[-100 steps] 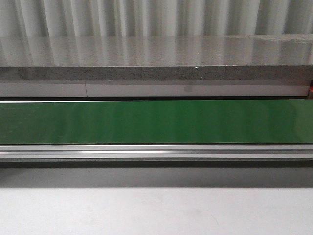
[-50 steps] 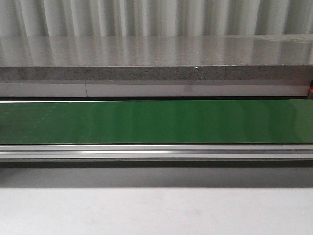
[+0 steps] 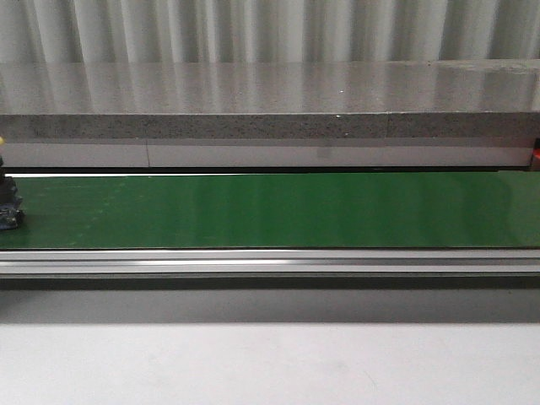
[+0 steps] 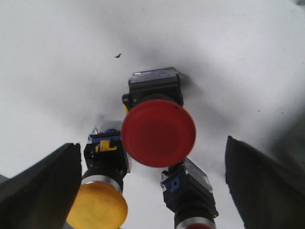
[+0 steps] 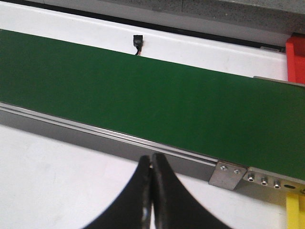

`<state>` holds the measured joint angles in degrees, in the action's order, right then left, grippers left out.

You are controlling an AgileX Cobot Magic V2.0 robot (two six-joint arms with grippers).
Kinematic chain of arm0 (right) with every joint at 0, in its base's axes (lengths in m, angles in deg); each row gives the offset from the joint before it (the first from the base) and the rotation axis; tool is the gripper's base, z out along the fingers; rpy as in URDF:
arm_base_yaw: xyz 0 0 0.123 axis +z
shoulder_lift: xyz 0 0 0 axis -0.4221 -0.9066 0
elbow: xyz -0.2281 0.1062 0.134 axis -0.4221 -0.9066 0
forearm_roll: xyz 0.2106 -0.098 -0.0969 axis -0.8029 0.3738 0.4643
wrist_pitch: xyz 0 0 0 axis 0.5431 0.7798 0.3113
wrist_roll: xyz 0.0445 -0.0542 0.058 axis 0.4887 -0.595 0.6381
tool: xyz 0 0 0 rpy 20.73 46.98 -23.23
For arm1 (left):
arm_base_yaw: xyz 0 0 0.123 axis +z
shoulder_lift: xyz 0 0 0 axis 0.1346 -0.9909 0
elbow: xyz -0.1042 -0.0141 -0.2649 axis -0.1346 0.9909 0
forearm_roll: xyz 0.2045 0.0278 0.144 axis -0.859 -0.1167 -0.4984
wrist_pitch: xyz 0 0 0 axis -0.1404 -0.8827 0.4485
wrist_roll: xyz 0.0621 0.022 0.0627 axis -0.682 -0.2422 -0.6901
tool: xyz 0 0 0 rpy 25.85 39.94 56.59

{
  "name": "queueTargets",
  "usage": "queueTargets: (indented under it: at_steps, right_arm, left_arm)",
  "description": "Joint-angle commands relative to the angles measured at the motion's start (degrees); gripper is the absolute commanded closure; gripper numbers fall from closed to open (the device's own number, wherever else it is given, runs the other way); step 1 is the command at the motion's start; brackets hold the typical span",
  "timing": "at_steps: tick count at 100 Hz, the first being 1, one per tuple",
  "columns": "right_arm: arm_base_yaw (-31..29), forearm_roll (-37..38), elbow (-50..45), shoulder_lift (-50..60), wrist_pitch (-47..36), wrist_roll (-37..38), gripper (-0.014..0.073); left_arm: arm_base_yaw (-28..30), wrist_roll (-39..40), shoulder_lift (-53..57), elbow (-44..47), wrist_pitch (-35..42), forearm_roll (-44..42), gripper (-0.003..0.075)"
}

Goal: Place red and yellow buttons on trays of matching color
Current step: 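Grasp a red-capped button on the table with the left gripper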

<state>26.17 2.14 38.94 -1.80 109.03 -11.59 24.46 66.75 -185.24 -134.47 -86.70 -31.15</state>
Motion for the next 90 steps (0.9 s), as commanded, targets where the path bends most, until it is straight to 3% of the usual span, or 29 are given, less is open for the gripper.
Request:
queueTargets:
  at_steps: [1, 27, 36, 53, 63, 90]
  right_arm:
    - [0.12, -0.65, 1.41, -0.41, -3.75, -0.53, 0.0660]
    - [0.12, -0.65, 1.41, -0.41, -3.82, -0.53, 0.0660]
    - [0.12, -0.65, 1.41, -0.41, -3.82, -0.53, 0.0660]
    - [0.12, -0.71, 1.41, -0.41, -3.82, -0.53, 0.0660]
    - [0.12, -0.71, 1.41, -0.41, -3.82, -0.53, 0.0660]
    - [0.12, -0.71, 1.41, -0.41, -3.82, -0.53, 0.0660]
  left_arm:
    - [0.41, 0.71, 1.48, -1.21, 0.56, 0.00, 0.0134]
    - [0.41, 0.71, -0.13, -1.21, 4.56, 0.66, 0.0156]
    - [0.41, 0.60, -0.42, -1.21, 4.56, 0.79, 0.0235]
    - [0.41, 0.00, -0.44, -1.21, 4.56, 1.13, 0.0469]
    - [0.41, -0.28, -0.44, -1.21, 4.68, 1.13, 0.0552]
    - [0.22, -0.41, 2.20, -1.21, 3.54, 1.00, 0.0559]
